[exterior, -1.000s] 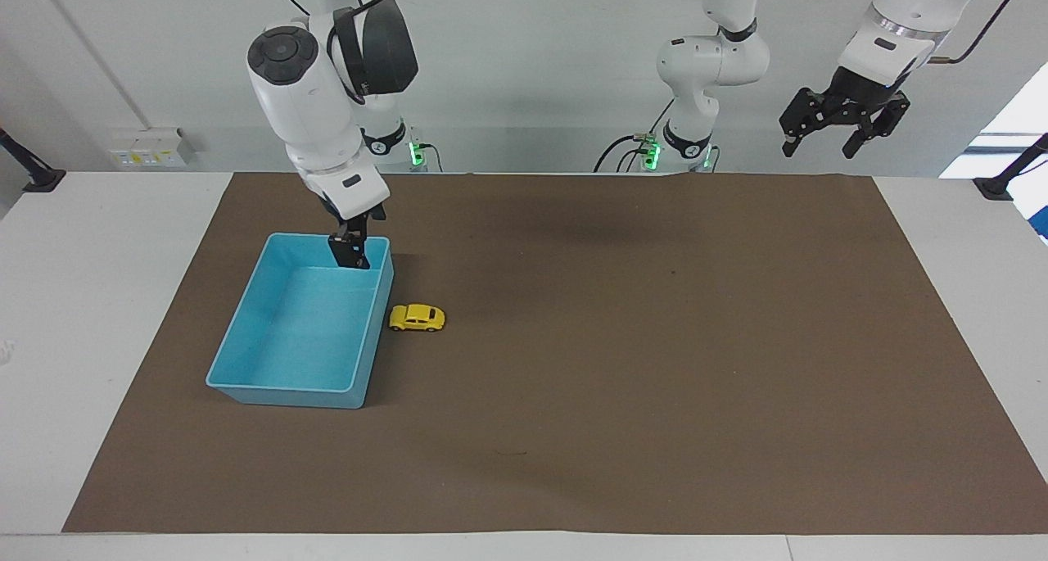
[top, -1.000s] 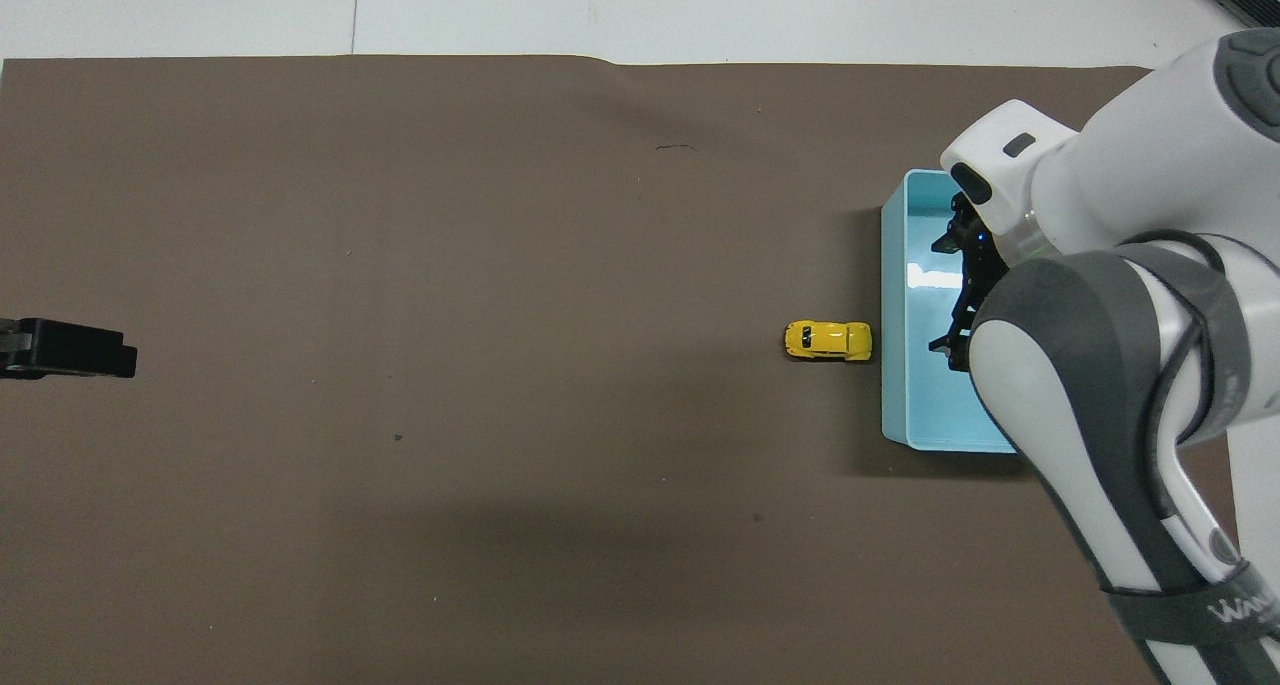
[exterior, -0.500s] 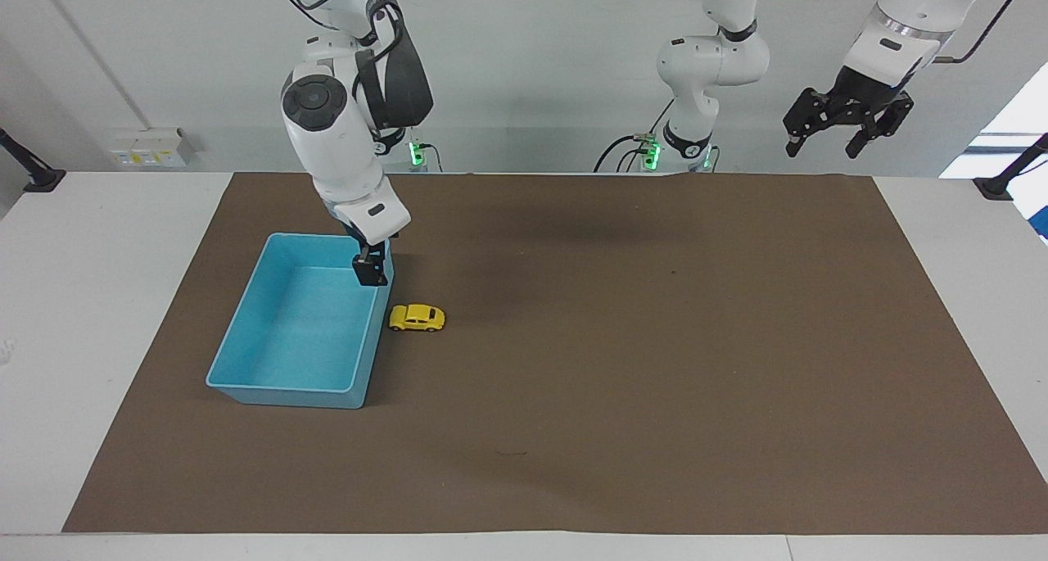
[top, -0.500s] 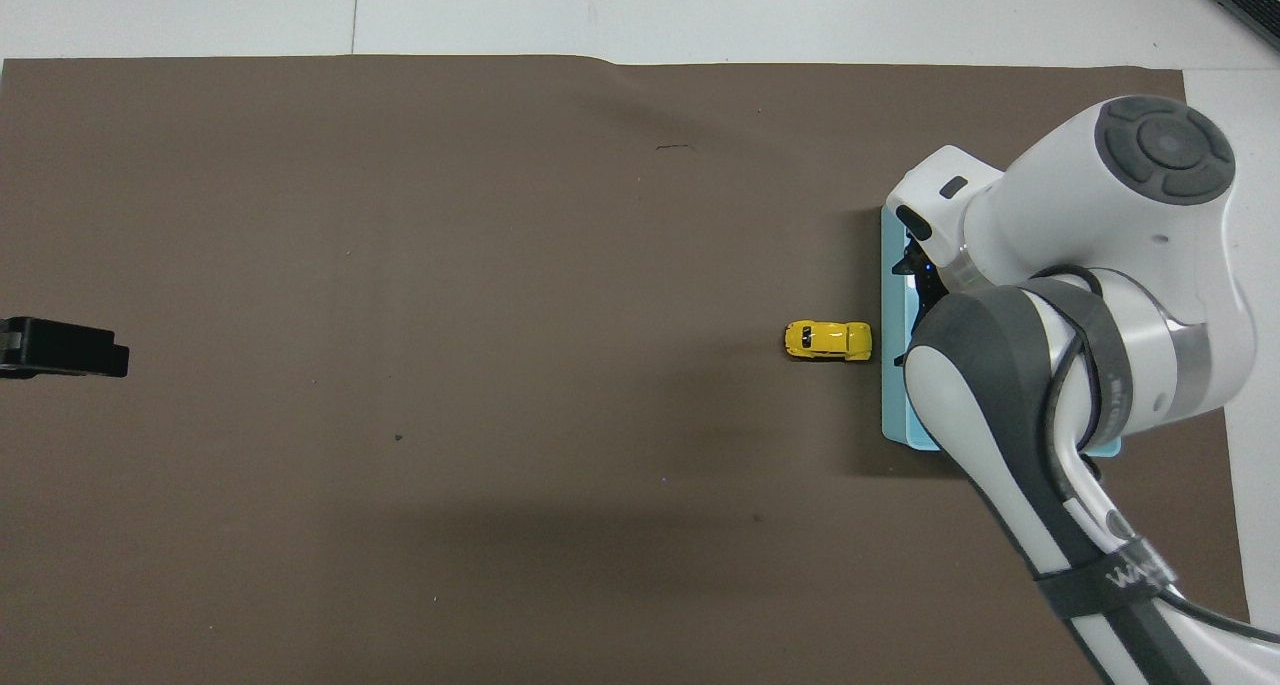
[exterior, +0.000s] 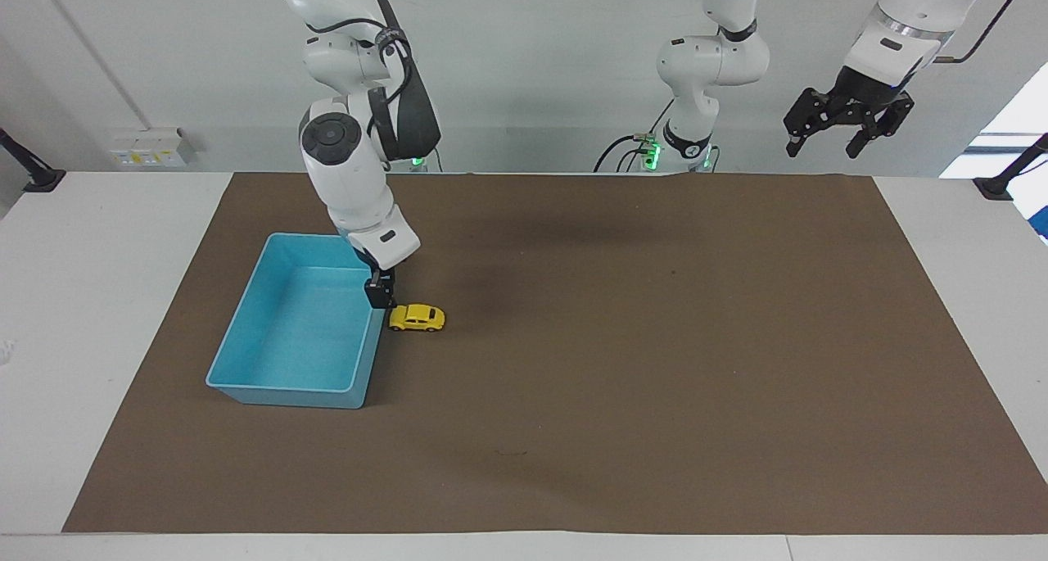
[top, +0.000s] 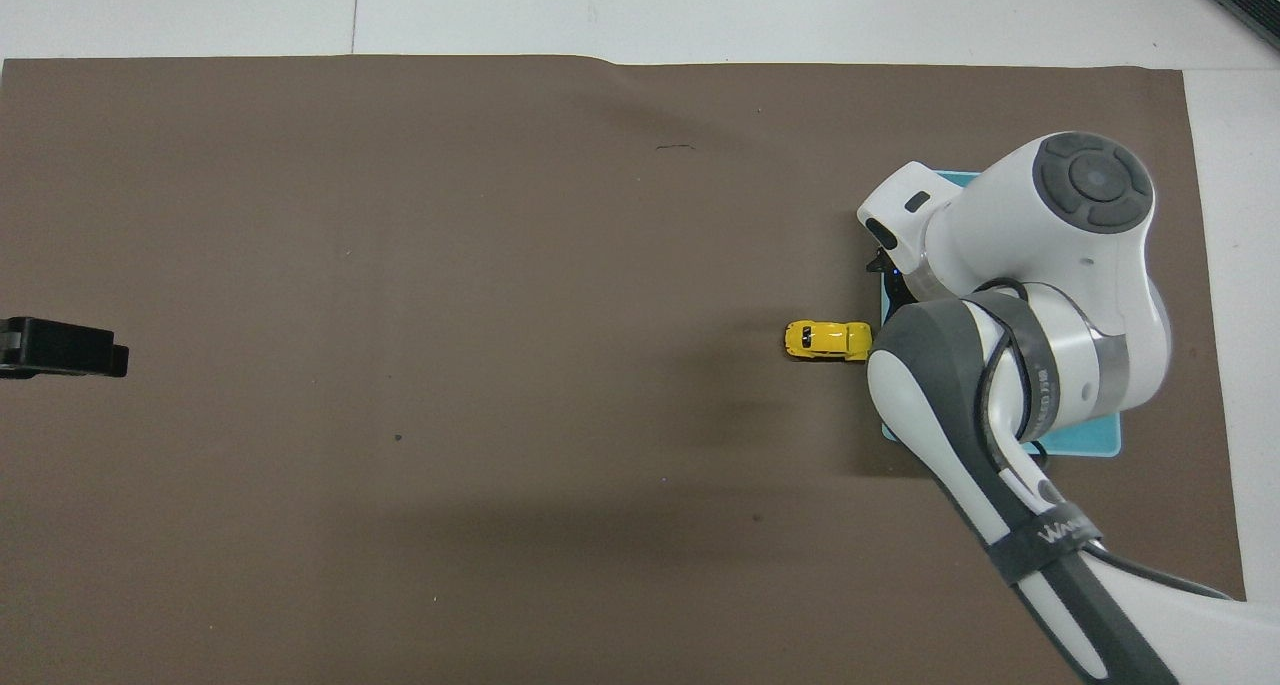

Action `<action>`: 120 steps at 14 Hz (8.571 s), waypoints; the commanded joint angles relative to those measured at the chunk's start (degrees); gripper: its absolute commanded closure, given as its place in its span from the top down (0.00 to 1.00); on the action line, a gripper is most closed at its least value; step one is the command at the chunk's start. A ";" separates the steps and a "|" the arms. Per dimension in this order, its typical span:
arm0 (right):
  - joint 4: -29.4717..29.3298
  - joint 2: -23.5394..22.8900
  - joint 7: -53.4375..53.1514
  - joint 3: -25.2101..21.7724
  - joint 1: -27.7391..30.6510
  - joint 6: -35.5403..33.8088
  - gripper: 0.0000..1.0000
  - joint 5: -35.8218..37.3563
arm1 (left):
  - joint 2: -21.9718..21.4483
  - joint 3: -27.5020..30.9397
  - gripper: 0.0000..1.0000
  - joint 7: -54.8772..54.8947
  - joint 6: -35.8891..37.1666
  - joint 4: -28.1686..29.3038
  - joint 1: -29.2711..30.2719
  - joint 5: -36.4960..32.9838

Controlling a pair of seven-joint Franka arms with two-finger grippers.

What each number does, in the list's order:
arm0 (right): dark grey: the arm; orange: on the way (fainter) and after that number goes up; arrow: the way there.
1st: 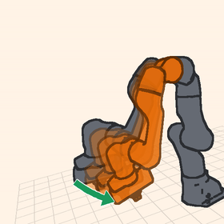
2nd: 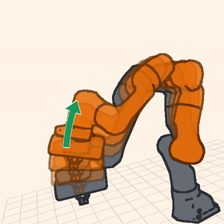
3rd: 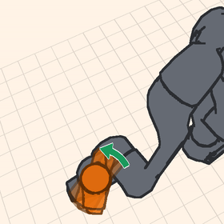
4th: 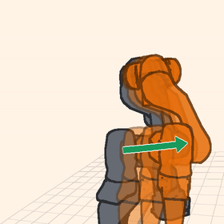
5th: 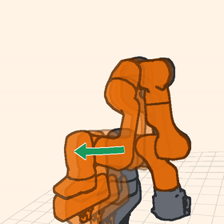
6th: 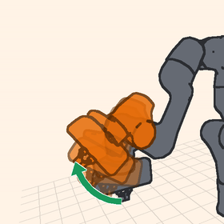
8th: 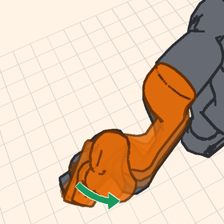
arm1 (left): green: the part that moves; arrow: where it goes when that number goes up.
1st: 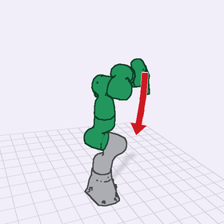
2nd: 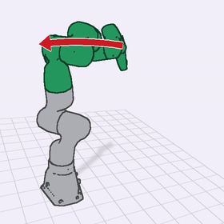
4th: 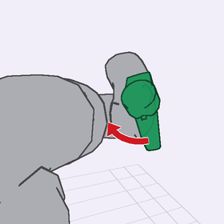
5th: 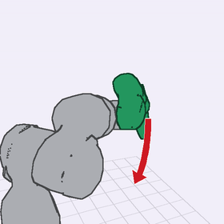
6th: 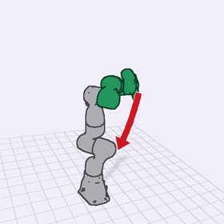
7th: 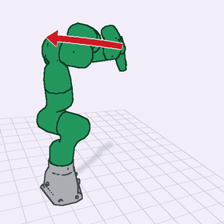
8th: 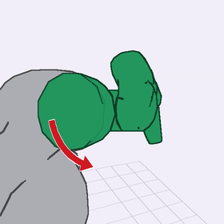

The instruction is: Wind up and store yellow beetle car

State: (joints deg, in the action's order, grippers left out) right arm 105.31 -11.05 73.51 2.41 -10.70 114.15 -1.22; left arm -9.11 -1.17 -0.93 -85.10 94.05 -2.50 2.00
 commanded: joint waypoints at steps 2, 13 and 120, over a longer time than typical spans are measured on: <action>2.00 -2.74 -0.39 -0.03 -1.25 5.71 1.00 -0.54 | 0.05 -0.32 1.00 0.14 0.73 -0.71 0.57 -0.51; 7.00 -6.18 0.22 -0.03 -2.57 14.42 1.00 -0.01 | 0.05 -0.32 1.00 0.14 0.73 -0.71 0.57 -0.51; -4.14 2.70 8.86 0.93 14.48 2.31 1.00 -1.33 | 0.05 -0.32 1.00 0.14 0.73 -0.80 0.57 -0.51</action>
State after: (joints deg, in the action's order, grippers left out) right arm 104.07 -8.36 85.93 3.14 4.25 119.15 -1.43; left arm -9.11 -1.17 -0.93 -85.10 94.05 -2.50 2.00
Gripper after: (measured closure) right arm 0.000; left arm 0.000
